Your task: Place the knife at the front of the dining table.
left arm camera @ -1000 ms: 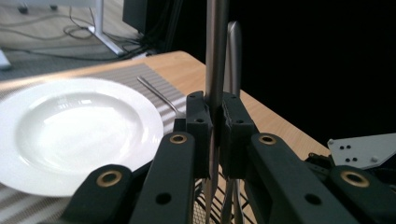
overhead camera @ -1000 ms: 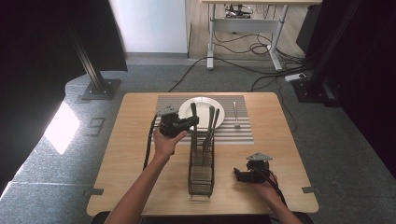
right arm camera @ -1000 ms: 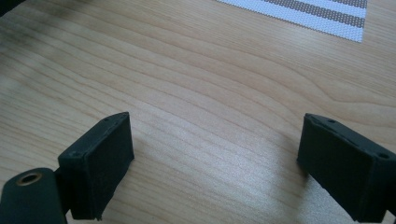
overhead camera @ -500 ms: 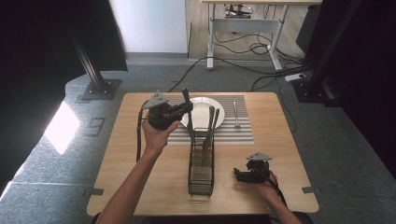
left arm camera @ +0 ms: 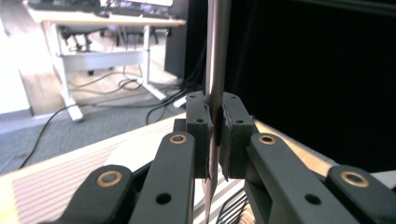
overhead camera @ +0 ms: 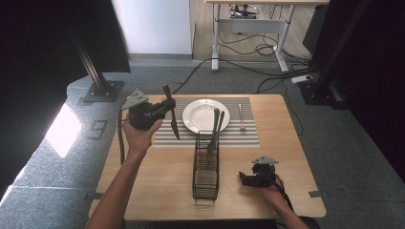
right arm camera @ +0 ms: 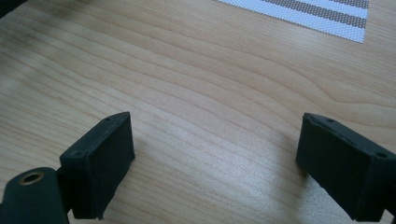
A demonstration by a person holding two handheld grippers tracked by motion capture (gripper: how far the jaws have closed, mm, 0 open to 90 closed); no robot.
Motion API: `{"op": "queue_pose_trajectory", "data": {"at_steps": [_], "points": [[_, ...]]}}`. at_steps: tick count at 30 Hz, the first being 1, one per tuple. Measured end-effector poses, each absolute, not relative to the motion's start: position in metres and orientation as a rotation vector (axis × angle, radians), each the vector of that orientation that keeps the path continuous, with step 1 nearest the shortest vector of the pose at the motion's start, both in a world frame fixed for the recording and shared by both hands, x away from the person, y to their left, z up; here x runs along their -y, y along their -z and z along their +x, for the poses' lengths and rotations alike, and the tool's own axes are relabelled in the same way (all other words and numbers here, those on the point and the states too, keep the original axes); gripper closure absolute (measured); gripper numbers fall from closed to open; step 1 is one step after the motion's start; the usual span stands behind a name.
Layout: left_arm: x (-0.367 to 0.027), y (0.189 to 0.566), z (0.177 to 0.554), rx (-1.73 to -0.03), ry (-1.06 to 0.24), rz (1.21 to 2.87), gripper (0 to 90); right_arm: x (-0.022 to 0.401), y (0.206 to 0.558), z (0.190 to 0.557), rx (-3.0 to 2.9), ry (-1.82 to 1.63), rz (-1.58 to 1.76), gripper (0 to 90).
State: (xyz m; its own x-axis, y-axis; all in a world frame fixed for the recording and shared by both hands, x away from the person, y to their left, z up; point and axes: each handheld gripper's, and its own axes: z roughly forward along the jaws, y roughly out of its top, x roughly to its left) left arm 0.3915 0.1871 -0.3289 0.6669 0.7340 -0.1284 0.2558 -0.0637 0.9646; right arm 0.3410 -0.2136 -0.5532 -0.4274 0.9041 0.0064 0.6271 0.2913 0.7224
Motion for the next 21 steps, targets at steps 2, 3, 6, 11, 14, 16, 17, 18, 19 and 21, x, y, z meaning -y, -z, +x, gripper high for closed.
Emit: {"op": "queue_pose_trajectory", "data": {"at_steps": [2, 3, 6, 11, 14, 16, 17, 18, 19, 21], "points": [[-0.193, 0.339, 0.394, -0.853, -0.477, 1.650, 83.8, 0.214, 0.553, 0.341, -2.161, -0.929, 1.369, 11.2], [-0.196, 0.345, 0.396, -0.867, -0.478, 1.661, 83.8, 0.214, 0.553, 0.341, -2.161, -0.930, 1.371, 11.2], [-0.202, 0.358, 0.401, -0.909, -0.482, 1.680, 83.8, 0.214, 0.553, 0.341, -2.161, -0.930, 1.371, 11.2], [-0.215, 0.379, 0.408, -0.979, -0.460, 1.700, 83.8, 0.214, 0.553, 0.341, -2.158, -0.930, 1.370, 11.1], [-0.221, 0.392, 0.410, -1.014, -0.451, 1.719, 83.8, 0.213, 0.554, 0.341, -2.156, -0.931, 1.371, 11.0], [-0.223, 0.400, 0.411, -1.033, -0.445, 1.736, 83.8, 0.213, 0.554, 0.341, -2.155, -0.931, 1.376, 11.0], [-0.224, 0.403, 0.412, -1.041, -0.445, 1.741, 83.8, 0.213, 0.554, 0.341, -2.154, -0.930, 1.374, 11.0], [-0.226, 0.405, 0.413, -1.049, -0.443, 1.744, 83.8, 0.213, 0.554, 0.341, -2.154, -0.931, 1.375, 11.0], [-0.227, 0.408, 0.414, -1.056, -0.441, 1.746, 83.8, 0.213, 0.554, 0.341, -2.153, -0.931, 1.374, 11.0], [-0.229, 0.412, 0.416, -1.072, -0.435, 1.751, 83.8, 0.213, 0.554, 0.341, -2.153, -0.932, 1.374, 11.0]]}}
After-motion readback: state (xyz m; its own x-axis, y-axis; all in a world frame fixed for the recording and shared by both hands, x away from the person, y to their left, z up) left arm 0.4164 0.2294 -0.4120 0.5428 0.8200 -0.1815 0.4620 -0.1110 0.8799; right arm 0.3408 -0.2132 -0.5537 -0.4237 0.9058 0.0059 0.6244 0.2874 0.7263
